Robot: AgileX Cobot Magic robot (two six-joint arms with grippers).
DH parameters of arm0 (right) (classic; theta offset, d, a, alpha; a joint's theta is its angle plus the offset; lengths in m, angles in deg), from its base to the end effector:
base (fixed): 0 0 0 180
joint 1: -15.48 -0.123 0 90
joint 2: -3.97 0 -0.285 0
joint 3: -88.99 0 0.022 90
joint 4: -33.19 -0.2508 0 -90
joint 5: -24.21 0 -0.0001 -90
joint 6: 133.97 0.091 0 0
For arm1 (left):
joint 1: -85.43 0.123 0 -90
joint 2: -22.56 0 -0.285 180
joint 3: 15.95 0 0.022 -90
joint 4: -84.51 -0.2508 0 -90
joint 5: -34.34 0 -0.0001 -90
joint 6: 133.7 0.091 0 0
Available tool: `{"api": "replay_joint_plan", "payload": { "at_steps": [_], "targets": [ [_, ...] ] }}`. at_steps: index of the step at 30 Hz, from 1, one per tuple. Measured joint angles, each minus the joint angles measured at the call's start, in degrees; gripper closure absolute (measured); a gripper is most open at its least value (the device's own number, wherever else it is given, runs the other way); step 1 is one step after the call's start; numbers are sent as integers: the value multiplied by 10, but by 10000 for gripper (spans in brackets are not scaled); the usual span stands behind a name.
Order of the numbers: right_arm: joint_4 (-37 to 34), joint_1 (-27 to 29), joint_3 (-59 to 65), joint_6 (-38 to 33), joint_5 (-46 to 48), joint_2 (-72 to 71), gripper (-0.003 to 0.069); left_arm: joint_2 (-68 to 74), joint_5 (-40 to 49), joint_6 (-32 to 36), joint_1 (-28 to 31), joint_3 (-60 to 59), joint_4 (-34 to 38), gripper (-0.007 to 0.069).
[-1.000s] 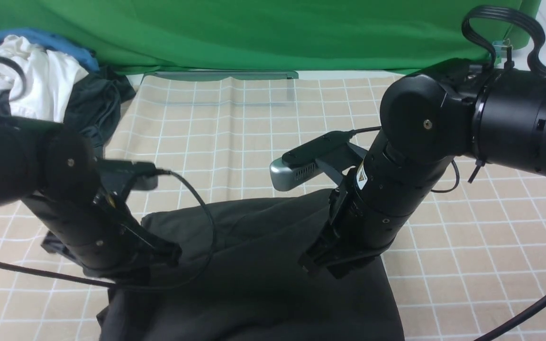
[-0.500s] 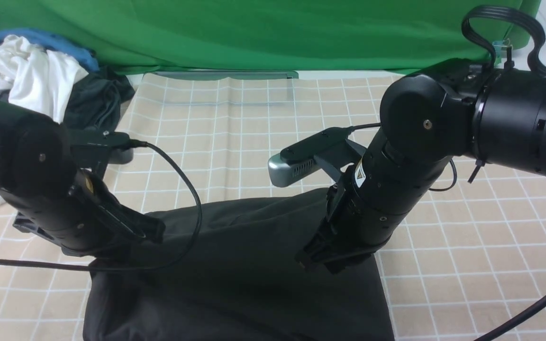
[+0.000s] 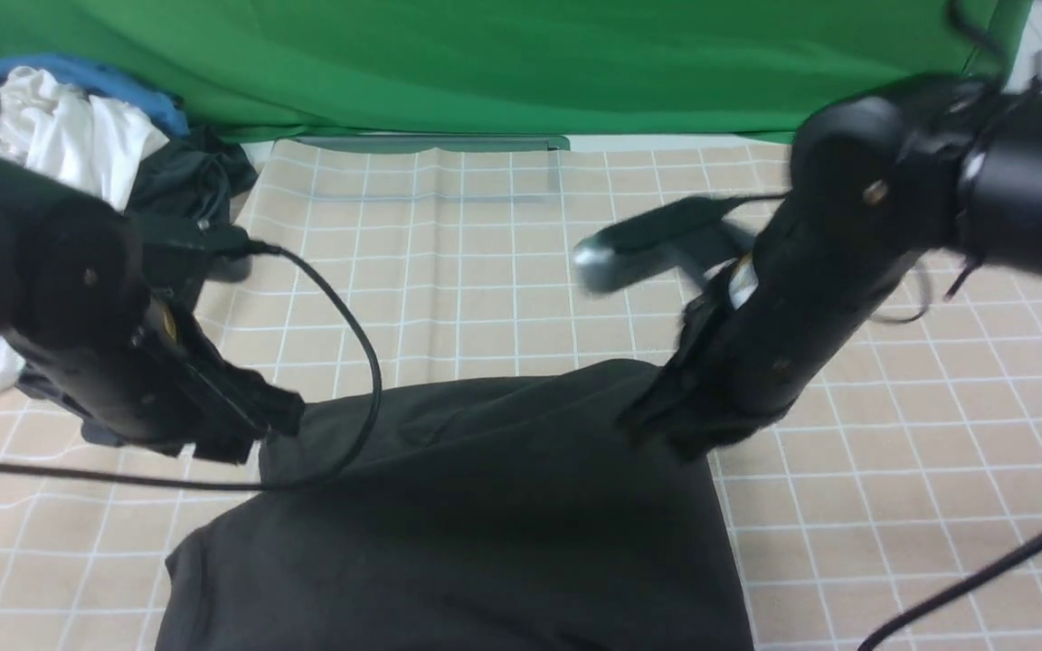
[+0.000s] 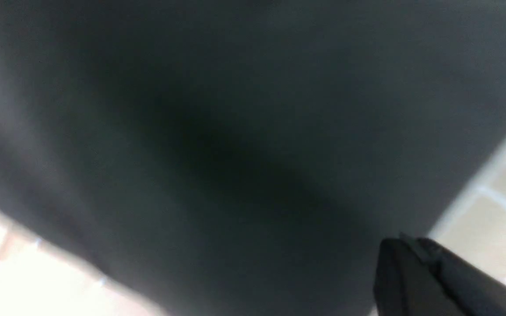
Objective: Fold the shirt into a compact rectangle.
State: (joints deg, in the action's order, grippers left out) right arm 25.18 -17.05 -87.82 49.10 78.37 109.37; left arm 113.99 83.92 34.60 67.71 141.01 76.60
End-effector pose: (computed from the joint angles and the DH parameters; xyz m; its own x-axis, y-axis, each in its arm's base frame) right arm 0.2875 0.1956 0.2524 -0.8728 -0.3972 -0.2836 -0.4489 0.8813 0.1475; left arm 0.2598 -0.0730 0.2371 -0.9400 0.1812 -0.2890 0.1686 0.9833 0.0681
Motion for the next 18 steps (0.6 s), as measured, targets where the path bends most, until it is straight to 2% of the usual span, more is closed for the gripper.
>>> {"api": "replay_joint_plan", "payload": {
  "at_steps": [1, 2, 3, 4, 5, 7, 10, 11, 14, 18],
  "targets": [
    [-3, 14, -1, 1, -1, 0, 606, -6, 11, 3, 0, 8, 10, 337],
    [-13, 37, 0, 0, -4, 1, 573, -19, 22, 13, 0, 14, 26, 400],
    [-14, 40, 0, 0, -4, 1, 566, -21, 23, 17, 0, 14, 33, 411],
    [-24, 57, 0, -2, -13, 3, 502, -38, 25, 29, 0, 15, 57, 494],
    [-30, 69, -1, -2, -22, 8, 430, -51, 27, 45, 0, 14, 86, 543],
    [-35, 76, -2, -8, -41, 19, 326, -80, 26, 75, 0, 8, 132, 593],
    [-44, 78, -2, -20, -70, 48, 154, -127, 26, 117, 0, -16, 202, 608],
    [-52, 78, -2, -23, -77, 58, 122, -142, 26, 128, 0, -30, 221, 608],
    [-76, 78, -2, -36, -94, 88, 89, -182, 27, 138, 0, -58, 238, 608],
    [-114, 78, -2, -56, -111, 124, 112, -214, 27, 138, 0, -82, 241, 606]
  ]
}}
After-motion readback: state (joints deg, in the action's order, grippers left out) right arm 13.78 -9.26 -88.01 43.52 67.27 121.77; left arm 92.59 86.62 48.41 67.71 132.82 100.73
